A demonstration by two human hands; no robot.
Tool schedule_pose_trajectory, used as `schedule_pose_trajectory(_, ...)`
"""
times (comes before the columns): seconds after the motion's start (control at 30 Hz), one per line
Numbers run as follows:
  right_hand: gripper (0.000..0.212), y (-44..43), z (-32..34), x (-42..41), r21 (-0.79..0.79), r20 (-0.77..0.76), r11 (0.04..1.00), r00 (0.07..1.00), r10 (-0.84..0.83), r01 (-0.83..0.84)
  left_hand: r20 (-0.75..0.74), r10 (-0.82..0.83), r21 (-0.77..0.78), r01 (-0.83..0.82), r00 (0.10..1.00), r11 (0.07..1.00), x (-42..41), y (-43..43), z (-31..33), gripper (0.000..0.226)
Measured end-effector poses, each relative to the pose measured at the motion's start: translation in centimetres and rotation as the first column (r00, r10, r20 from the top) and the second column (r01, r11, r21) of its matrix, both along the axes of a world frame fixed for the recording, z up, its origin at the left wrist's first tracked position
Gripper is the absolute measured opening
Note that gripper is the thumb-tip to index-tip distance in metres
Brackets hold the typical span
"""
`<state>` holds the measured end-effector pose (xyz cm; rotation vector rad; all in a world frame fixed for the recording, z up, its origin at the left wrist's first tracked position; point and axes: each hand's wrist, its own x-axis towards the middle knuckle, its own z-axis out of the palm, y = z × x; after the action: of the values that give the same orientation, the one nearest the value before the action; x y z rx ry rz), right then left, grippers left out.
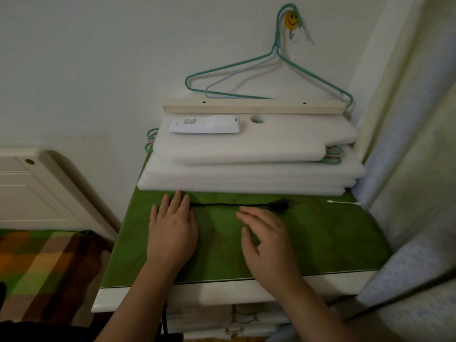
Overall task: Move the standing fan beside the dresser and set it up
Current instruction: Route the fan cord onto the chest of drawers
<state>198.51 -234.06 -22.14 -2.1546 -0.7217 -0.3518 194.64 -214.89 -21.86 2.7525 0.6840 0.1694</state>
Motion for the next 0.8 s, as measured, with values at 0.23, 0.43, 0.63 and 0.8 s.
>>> schedule_pose_trajectory(0.23,0.068,1.8,-0.2,0.1,-0.426,-0.106,0.899,0.992,0.066,-0.105,0.012,-0.016,-0.001,0.016,1.000,1.000,-0.1,-0.1,0.1,0.052)
schedule_pose_trajectory(0.43,0.078,2.4,-0.4,-0.2,-0.507,-0.091,0.860,0.996,0.006,-0.052,0.013,-0.045,0.036,0.044,0.999,0.998,-0.2,-0.7,0.6,0.051)
schedule_pose_trajectory(0.63,0.079,2.1,0.0,-0.3,-0.466,-0.112,0.882,0.993,0.021,-0.071,-0.029,-0.096,0.034,0.097,0.995,0.995,-0.6,-2.8,0.9,0.055)
schedule_pose_trajectory(0.8,0.064,2.0,0.0,-0.3,-0.413,-0.112,0.907,0.993,0.038,-0.081,-0.017,-0.096,0.037,0.096,0.995,0.995,-0.8,-3.3,0.2,0.055)
